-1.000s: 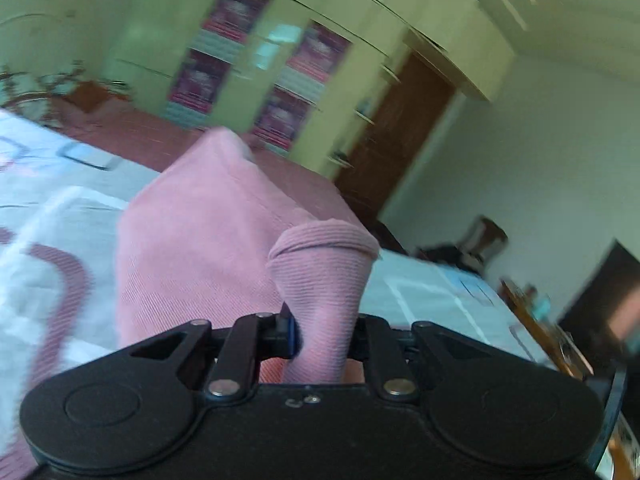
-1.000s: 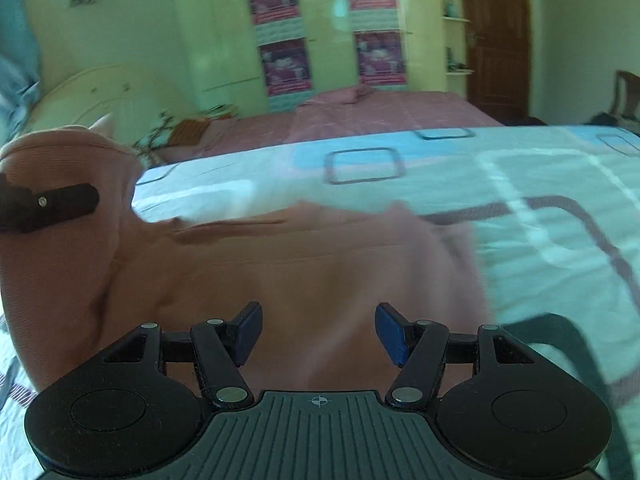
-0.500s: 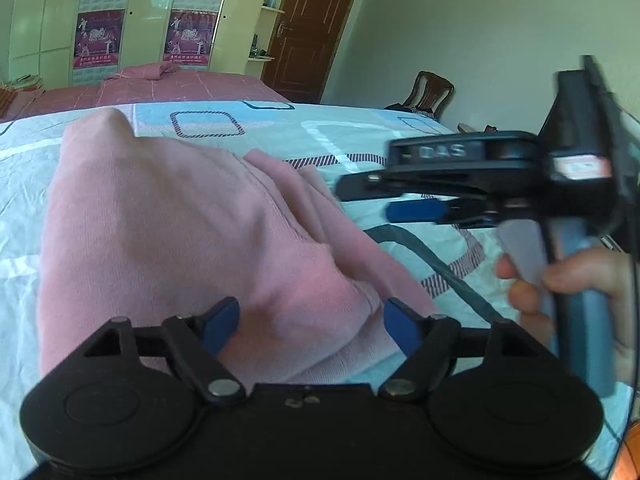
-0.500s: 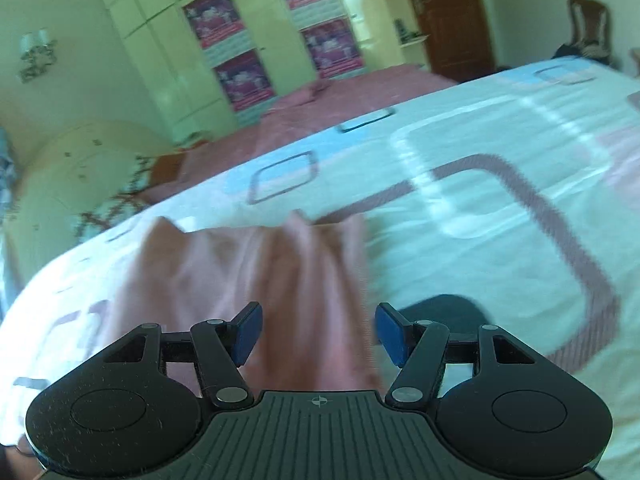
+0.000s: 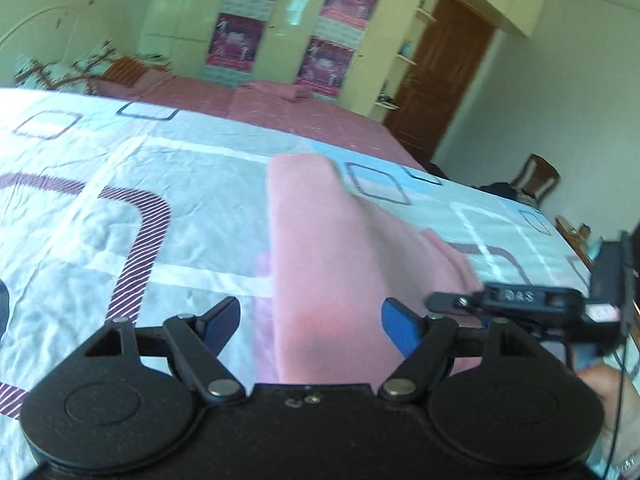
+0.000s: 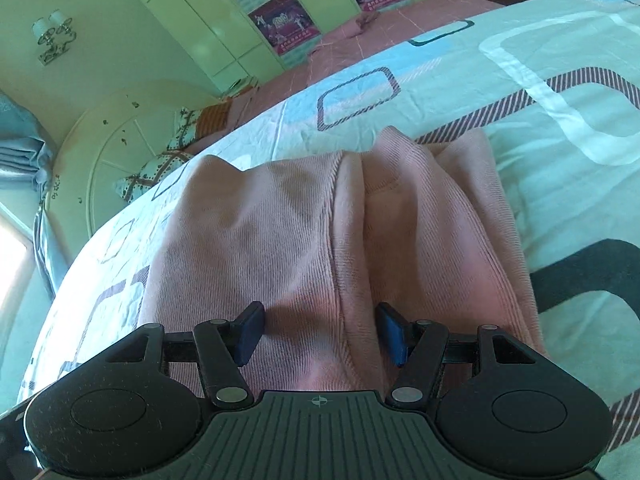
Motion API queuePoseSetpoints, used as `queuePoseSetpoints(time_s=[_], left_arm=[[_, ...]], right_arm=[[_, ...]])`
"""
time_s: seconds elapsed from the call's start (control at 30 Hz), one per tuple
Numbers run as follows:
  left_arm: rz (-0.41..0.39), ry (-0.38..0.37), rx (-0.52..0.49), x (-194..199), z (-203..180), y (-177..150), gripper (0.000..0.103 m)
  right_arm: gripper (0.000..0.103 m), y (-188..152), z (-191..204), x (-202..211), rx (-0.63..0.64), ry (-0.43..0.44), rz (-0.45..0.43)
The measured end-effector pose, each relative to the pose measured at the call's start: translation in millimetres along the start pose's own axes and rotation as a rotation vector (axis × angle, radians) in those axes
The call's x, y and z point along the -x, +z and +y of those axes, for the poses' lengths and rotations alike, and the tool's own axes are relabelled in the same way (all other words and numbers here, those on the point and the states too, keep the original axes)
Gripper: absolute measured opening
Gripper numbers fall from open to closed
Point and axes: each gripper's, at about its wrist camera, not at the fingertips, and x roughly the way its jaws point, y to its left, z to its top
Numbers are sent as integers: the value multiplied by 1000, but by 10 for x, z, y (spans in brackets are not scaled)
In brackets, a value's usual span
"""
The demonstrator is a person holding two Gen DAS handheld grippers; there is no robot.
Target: Fold small clothes
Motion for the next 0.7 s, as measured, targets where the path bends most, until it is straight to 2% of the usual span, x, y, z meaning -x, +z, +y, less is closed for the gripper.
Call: queuePoseSetpoints(time_s=[0.03, 0.07, 0.27, 0.4, 0.53, 0.6, 0.7], left_arm=[[3, 11, 16, -29, 41, 11, 75], [8, 17, 32, -63, 75, 31, 75], [24, 18, 95, -200, 220, 57, 75], [22, 5, 112, -303, 174, 115, 74], [13, -38, 97, -338, 41, 173, 73], [21, -68, 97, -355, -34, 160, 73], [60, -94, 87, -406, -124, 73, 73]], right_arm=[[34, -2, 16, -21, 8, 3, 4], [29, -5, 41, -21, 14, -2, 5], [13, 29, 120, -108, 59, -22, -1], [11, 62, 275, 27, 156, -80, -90], [11, 141, 328, 289, 244, -154, -182], [11, 149, 272, 414, 257, -166, -189], [8, 79, 45, 443, 191, -204, -155]])
